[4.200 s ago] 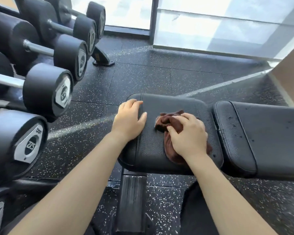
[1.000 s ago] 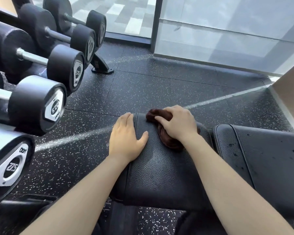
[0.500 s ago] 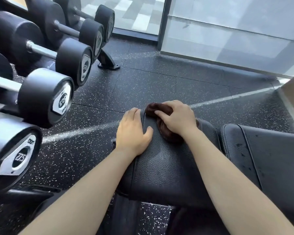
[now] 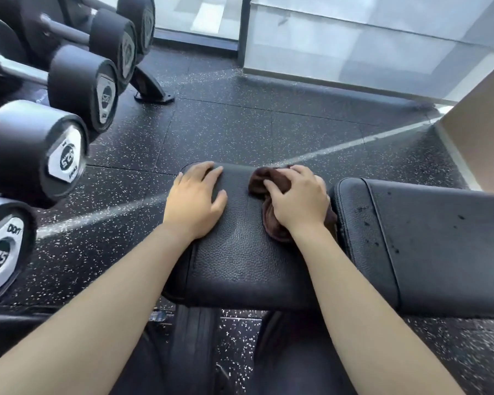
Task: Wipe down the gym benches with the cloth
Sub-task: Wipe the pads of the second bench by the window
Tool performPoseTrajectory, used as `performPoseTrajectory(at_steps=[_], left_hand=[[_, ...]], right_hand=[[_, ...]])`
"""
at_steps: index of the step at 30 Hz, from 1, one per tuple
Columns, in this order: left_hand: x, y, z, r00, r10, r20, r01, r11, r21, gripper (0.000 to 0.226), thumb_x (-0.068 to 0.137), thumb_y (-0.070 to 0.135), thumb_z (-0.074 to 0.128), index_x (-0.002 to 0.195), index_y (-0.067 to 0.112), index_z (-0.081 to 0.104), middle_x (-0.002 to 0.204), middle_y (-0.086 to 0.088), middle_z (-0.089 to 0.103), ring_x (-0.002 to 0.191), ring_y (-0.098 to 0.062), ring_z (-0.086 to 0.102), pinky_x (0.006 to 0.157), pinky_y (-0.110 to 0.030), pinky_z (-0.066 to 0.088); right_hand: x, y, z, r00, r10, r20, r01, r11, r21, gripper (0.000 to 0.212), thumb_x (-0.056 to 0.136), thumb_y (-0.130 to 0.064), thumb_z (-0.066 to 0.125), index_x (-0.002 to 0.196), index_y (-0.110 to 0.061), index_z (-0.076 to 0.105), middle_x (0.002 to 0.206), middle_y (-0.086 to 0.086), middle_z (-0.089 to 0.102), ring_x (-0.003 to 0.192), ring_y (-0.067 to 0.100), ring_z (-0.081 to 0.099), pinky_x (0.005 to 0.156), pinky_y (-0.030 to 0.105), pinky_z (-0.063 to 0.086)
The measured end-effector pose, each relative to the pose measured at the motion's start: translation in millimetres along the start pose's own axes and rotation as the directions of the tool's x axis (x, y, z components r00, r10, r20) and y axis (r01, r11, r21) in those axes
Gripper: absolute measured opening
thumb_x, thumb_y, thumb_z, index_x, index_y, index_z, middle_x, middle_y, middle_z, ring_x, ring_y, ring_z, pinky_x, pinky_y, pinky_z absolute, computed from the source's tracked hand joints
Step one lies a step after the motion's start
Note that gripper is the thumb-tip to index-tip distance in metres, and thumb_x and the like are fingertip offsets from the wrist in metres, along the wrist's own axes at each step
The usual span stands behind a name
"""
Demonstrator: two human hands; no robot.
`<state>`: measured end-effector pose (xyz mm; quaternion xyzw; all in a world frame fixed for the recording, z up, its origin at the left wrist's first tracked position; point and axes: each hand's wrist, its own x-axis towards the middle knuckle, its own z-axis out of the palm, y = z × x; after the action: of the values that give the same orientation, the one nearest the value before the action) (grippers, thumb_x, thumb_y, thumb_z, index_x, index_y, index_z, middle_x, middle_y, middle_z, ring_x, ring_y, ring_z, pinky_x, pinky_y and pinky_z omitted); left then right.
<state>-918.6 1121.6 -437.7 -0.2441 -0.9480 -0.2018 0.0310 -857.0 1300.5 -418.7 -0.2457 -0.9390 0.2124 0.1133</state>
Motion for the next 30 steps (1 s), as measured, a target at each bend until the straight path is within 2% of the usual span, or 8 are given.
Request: performPoseTrajectory(at_steps=[4,6,10,14,19,24,27,30], left_hand=[[-1,1,-3,1.000,0.005,0.018,-0.005,1.000,0.016,0.050,0.090,0.031,0.048,0.136,0.012,0.044,0.144,-0.008,0.039,0.134,-0.025,0.033,0.111,-0.047,0.024],[-1,8,-2,1.000,0.003,0.020,-0.004,0.999,0.035,0.049,0.090,0.027,0.047,0.136,0.009,0.044,0.144,-0.009,0.039,0.134,-0.026,0.032,0.112,-0.047,0.023],[3,42,11,0.997,0.041,0.068,-0.039,0.999,-0.024,0.048,0.090,0.025,0.046,0.135,0.013,0.045,0.147,-0.005,0.036,0.137,-0.021,0.027,0.114,-0.050,0.013],[10,99,45,0.983,0.131,0.126,-0.131,0.991,-0.010,0.054,0.092,0.035,0.039,0.142,0.015,0.034,0.152,-0.003,0.027,0.142,-0.020,0.016,0.114,-0.050,0.005],[16,115,63,0.996,0.063,0.067,-0.067,0.996,0.050,0.062,0.089,0.047,0.029,0.143,0.017,0.028,0.153,0.000,0.026,0.142,-0.021,0.014,0.114,-0.051,0.005],[16,116,54,0.994,0.057,0.093,-0.064,0.995,0.076,0.063,0.087,0.050,0.028,0.141,0.018,0.032,0.150,0.000,0.032,0.141,-0.021,0.020,0.114,-0.050,0.010],[15,117,49,0.991,0.047,0.122,-0.055,0.996,0.065,0.061,0.089,0.049,0.032,0.142,0.018,0.033,0.150,0.000,0.032,0.141,-0.021,0.020,0.114,-0.048,0.009],[15,117,47,0.990,0.048,0.134,-0.054,0.998,0.044,0.061,0.089,0.049,0.034,0.142,0.019,0.032,0.151,0.000,0.031,0.141,-0.021,0.020,0.115,-0.048,0.008]], right_hand=[[-7,6,-8,0.996,-0.052,0.071,0.050,0.999,0.020,0.039,0.083,-0.055,0.058,0.116,-0.034,0.062,0.132,-0.008,0.052,0.121,0.026,0.046,0.102,0.042,0.037],[-34,16,-14,0.995,-0.076,0.059,0.075,0.997,0.028,0.037,0.081,-0.053,0.061,0.114,-0.035,0.064,0.129,-0.008,0.053,0.119,0.026,0.047,0.100,0.043,0.040],[-85,52,-31,0.994,-0.040,-0.102,0.045,0.998,0.053,0.028,0.079,-0.045,0.067,0.105,-0.037,0.067,0.121,-0.010,0.059,0.113,0.026,0.051,0.091,0.046,0.046],[-76,99,-52,0.962,0.107,-0.253,-0.115,0.993,-0.015,0.028,0.080,-0.043,0.068,0.106,-0.034,0.068,0.124,-0.007,0.059,0.117,0.029,0.050,0.091,0.050,0.045],[-34,106,-42,0.973,0.098,-0.207,-0.108,0.993,-0.040,0.030,0.081,-0.045,0.065,0.106,-0.030,0.069,0.125,-0.005,0.059,0.117,0.029,0.048,0.093,0.048,0.039],[17,98,-45,0.995,0.086,-0.051,-0.089,0.994,-0.065,0.034,0.085,-0.048,0.058,0.114,-0.032,0.065,0.132,-0.006,0.053,0.122,0.027,0.043,0.100,0.047,0.037],[7,98,-57,0.996,0.092,0.016,-0.092,0.996,-0.013,0.034,0.085,-0.047,0.060,0.114,-0.032,0.065,0.131,-0.007,0.054,0.123,0.026,0.043,0.100,0.046,0.037],[-35,107,-66,0.996,0.092,-0.014,-0.092,0.996,-0.018,0.031,0.083,-0.044,0.063,0.111,-0.032,0.067,0.128,-0.006,0.057,0.121,0.027,0.046,0.098,0.047,0.040]])
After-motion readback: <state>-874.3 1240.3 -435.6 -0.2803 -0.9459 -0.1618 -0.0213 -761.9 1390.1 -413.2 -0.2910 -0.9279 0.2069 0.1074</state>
